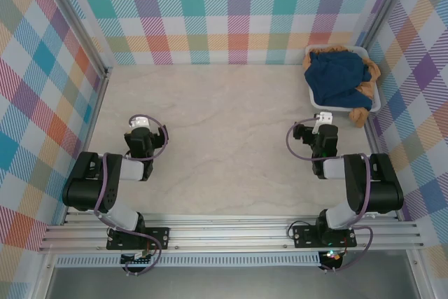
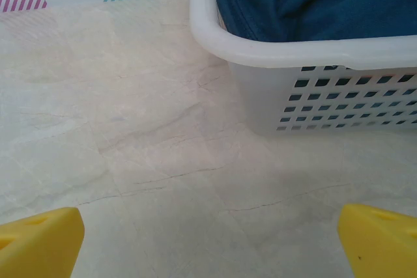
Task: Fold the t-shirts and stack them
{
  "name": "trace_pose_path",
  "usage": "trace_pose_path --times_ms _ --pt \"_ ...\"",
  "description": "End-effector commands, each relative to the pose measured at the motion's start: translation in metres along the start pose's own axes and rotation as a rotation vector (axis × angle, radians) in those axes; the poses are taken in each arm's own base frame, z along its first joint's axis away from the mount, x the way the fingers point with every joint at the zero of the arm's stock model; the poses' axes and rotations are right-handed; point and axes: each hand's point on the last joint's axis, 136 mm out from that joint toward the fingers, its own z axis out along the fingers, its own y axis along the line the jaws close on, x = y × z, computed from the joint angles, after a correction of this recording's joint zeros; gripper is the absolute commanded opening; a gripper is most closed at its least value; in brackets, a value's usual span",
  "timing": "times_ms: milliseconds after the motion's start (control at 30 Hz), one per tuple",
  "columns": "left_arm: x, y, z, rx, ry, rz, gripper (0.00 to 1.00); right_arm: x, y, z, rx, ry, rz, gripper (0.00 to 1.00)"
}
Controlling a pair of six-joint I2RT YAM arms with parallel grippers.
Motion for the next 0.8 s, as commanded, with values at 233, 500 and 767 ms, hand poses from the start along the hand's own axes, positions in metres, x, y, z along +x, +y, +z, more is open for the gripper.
trace_pose_path --times_ms 233,500,767 --pt "-0.009 -0.001 -0.002 -0.001 -0.031 -0.002 1.00 -0.008 0.000 0.001 0.002 -0.031 -0.003 1.00" --pt "-0.009 -0.001 -0.002 -0.002 -0.031 -0.002 1.00 -0.008 0.000 0.001 0.001 -0.030 -0.003 1.00" --pt "-0.074 -0.037 -0.051 -0.002 -0.172 0.145 1.00 -0.086 0.027 -0.045 0.097 -0.135 -0.118 1.00"
